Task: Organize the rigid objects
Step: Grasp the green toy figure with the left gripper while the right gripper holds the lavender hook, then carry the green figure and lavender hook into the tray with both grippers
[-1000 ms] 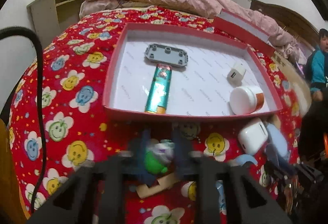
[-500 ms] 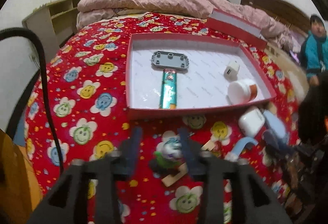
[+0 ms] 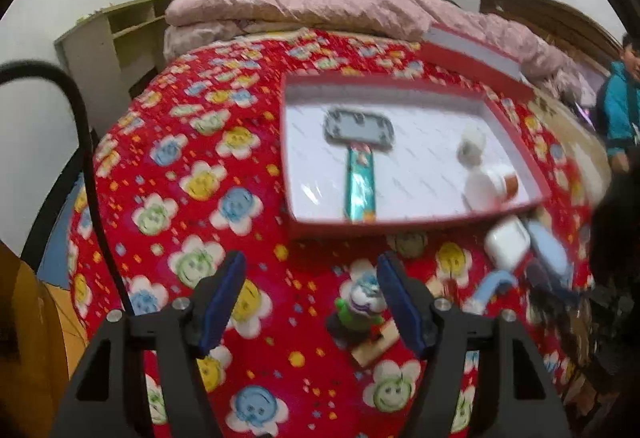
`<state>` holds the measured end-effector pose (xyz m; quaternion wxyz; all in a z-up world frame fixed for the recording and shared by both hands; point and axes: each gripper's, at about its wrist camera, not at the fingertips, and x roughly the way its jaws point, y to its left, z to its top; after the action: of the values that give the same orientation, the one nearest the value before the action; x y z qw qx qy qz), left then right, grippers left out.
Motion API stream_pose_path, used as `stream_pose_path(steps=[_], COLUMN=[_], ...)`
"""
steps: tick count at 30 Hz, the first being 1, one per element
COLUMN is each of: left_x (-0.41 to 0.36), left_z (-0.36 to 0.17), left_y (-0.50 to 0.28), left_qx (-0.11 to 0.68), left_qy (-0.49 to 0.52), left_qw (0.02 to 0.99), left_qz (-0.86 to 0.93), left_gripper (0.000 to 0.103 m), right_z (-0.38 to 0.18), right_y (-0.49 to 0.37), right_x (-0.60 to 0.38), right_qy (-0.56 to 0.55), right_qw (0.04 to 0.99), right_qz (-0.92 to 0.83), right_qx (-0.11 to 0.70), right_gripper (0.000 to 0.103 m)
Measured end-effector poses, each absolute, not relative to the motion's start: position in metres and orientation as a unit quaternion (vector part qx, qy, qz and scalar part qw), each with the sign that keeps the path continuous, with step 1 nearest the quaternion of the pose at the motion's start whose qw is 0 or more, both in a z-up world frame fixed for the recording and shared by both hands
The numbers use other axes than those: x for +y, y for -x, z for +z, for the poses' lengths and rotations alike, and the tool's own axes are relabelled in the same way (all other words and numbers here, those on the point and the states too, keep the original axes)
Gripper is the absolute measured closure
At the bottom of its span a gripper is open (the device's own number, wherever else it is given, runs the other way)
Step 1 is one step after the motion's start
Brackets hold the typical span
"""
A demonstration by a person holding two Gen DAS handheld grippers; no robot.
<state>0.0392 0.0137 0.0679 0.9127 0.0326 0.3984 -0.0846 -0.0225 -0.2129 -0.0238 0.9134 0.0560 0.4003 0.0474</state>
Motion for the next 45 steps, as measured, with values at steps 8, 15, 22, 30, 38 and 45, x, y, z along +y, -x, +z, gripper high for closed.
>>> stream_pose_path(steps=[8,15,22,30,38,45], left_x=[0.032,0.018,-0.002,-0.006,-0.021,-0.010], left_z=[0.077,0.057,0.039,0.023,0.024,0.032], left_y=[-0.041,-0.030,-0.031,-0.041,-0.030,-0.030], left_qx=[0.406,0.430,0.438,0.448,0.433,0.437], left_qy=[0.009,-0.009,-0.041,-0.045,-0.069,-0.031], left_qw=[0.910,0.897,0.890,0.887,0.889,0.886], left_qz=[-0.080,-0.108,-0.120,-0.103,-0.135,-0.148], left_gripper=[0.031,0.031,0.032,0.032,0.080,0.080], right_z=[-0.024,-0.023,-0.024,-0.025,-0.024,-0.019], right_y=[0.023,0.025,0.024,0.023,0.023,0.026], right_x=[-0.215,-0.216,-0.214,-0.214,-0.212,-0.209], right_qy=[-0.063,-0.066,-0.063,-0.062,-0.056,-0.052], right_qw=[0.913,0.913,0.912,0.911,0.912,0.918], right_qz=[0.052,0.054,0.056,0.056,0.058,0.067], right_qx=[0.400,0.399,0.401,0.404,0.403,0.388], right_gripper=[0.088,0.088,0.088,0.088,0.088,0.088])
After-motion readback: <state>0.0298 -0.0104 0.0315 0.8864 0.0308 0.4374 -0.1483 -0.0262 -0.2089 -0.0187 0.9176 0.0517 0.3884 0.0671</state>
